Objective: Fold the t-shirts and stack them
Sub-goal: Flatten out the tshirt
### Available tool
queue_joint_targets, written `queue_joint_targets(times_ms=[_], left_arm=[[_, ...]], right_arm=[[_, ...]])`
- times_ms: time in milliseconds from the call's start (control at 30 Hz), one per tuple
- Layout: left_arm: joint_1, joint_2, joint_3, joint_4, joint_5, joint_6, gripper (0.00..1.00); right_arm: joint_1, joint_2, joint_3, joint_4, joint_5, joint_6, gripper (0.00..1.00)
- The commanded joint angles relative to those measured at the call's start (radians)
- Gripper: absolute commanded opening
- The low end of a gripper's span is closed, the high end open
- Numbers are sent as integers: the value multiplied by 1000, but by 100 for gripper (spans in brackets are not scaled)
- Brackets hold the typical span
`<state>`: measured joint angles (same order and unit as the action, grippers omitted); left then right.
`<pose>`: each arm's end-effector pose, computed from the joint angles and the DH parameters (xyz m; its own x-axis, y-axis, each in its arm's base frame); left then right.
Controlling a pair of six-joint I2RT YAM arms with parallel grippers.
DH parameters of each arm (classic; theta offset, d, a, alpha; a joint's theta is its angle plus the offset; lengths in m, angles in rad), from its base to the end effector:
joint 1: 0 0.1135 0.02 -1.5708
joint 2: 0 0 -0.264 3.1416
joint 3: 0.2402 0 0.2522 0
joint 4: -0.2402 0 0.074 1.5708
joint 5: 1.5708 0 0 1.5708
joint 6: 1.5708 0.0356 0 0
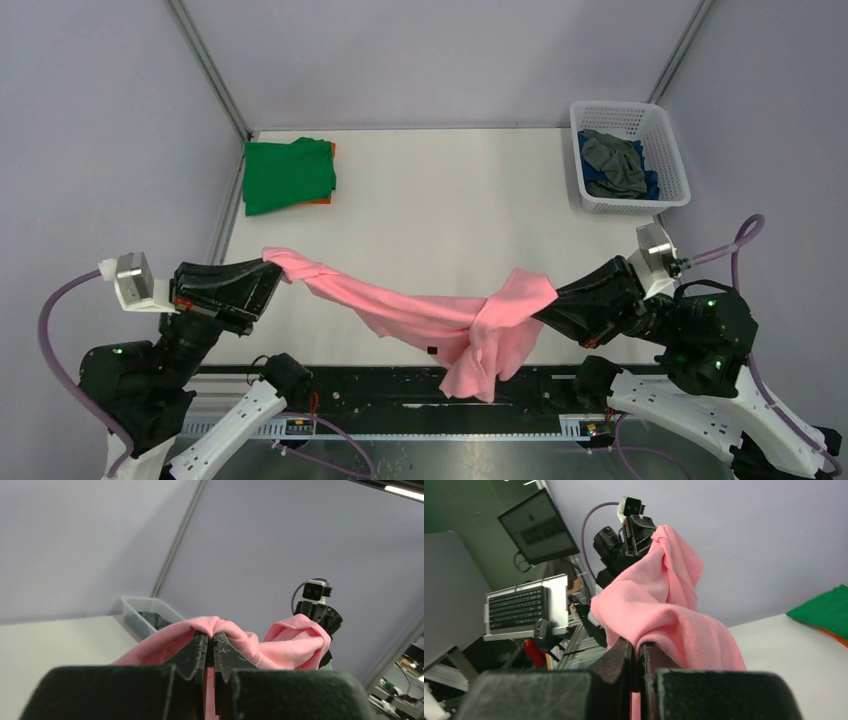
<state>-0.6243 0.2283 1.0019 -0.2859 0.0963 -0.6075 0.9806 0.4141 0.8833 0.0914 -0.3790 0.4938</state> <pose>-0.0078 0.0014 0.4386 -0.0593 -0.6576 -0.7511 0.7513 0.4660 -0.4673 0.0226 0.0575 0.4409 -0.1880 0.5106 -0.8390 -0.9735 0.0166 0.2282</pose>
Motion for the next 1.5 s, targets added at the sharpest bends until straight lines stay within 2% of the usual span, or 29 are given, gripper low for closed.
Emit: queue_joint_targets(times_ms=[0,133,233,400,500,567,600,633,667,700,733,767,800,833,867,900,1067,1200,1267,1367,1467], left_arm=[[-1,22,69,66,96,28,0],[-2,77,73,53,56,49,0],[-2,150,44,-3,-80,48,0],[-2,372,-55,-107,-447,8,0],[3,558,-128,-110,-645,-22,0],[25,728,-144,-96,-722,-41,0],[53,818,-135,-88,-722,-48,3],[86,917,-109,-82,-710,-58,6],[118,1006,-79,-75,-692,-65,3],[146,1100,-44,-63,-678,-63,2],[167,1183,15,-77,-662,-60,4],[183,1265,85,-119,-638,-61,18],[191,1331,146,-172,-634,-58,43],[192,1373,196,-197,-633,-54,70],[191,1397,224,-210,-625,-47,93],[190,1402,236,-208,-609,-41,98],[190,1310,157,-158,-514,-40,99],[189,1227,20,-93,-344,-53,99],[186,1191,-54,-33,-248,-66,99],[180,1162,-129,35,-159,-92,99],[172,1166,-159,71,-127,-111,99]], right_arm=[[1,15,77,31,-105,25,0],[1,-1,80,-71,66,-55,0],[1,-1,53,-159,292,-106,0],[0,62,-72,-217,799,-160,0],[-2,191,-188,-176,1180,-192,0],[-38,313,-248,-137,1311,-186,2],[-94,385,-264,-125,1281,-159,7],[-172,456,-272,-122,1190,-114,10],[-261,534,-278,-106,1067,-77,12],[-345,610,-275,-52,949,-45,19],[-410,687,-254,-46,876,-19,34],[-447,749,-210,-69,835,-9,53],[-460,799,-143,-122,838,-8,69],[-463,831,-102,-167,854,-11,79],[-462,847,-73,-193,857,-15,87],[-462,850,-61,-198,856,-19,98],[-462,803,-99,-199,766,-14,100],[-454,761,-156,-194,512,12,100],[-414,752,-181,-162,432,5,99],[-283,777,-155,-189,460,-61,98],[-210,845,-127,-202,504,-32,95]])
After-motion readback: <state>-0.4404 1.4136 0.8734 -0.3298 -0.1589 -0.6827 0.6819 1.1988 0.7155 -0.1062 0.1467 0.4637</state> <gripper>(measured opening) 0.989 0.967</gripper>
